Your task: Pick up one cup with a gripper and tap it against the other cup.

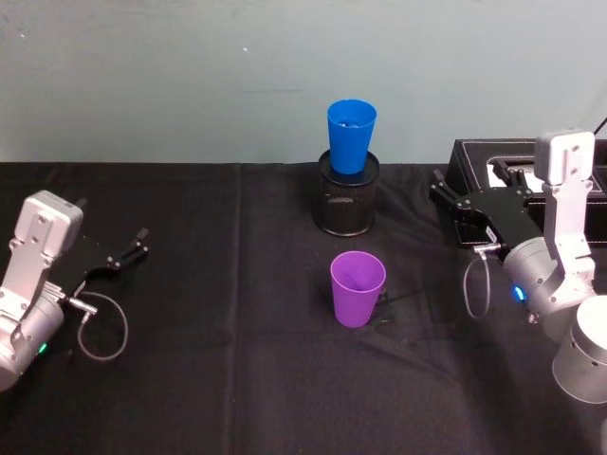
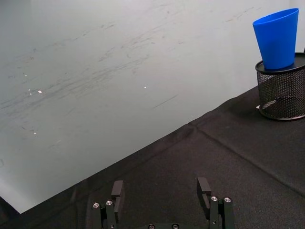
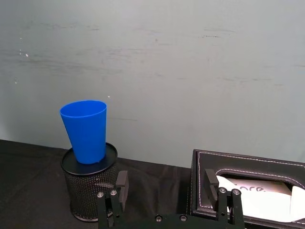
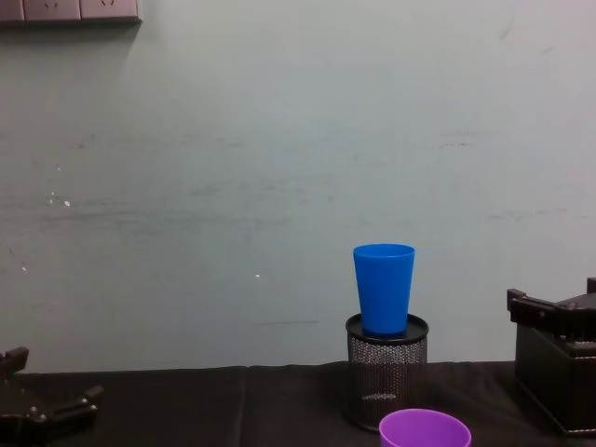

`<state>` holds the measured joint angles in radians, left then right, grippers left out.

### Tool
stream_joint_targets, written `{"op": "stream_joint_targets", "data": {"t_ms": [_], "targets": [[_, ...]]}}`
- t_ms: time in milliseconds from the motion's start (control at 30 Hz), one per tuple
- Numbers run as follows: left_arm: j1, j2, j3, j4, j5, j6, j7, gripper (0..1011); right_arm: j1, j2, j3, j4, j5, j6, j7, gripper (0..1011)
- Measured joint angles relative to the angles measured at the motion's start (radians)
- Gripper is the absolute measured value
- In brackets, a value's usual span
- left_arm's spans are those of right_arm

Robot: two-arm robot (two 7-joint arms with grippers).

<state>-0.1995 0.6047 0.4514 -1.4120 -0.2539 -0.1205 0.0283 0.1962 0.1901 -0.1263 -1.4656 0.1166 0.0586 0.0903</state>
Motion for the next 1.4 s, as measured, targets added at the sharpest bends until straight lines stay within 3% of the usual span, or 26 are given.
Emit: {"op": "stream_joint_targets", "data": {"t_ms": [1400], "targets": [[0.0,0.0,0.0,0.0,0.0,0.0,0.0,1000,-0.003,0.005,-0.004,-0.006,0.0,0.004,0.001,1002]]}}
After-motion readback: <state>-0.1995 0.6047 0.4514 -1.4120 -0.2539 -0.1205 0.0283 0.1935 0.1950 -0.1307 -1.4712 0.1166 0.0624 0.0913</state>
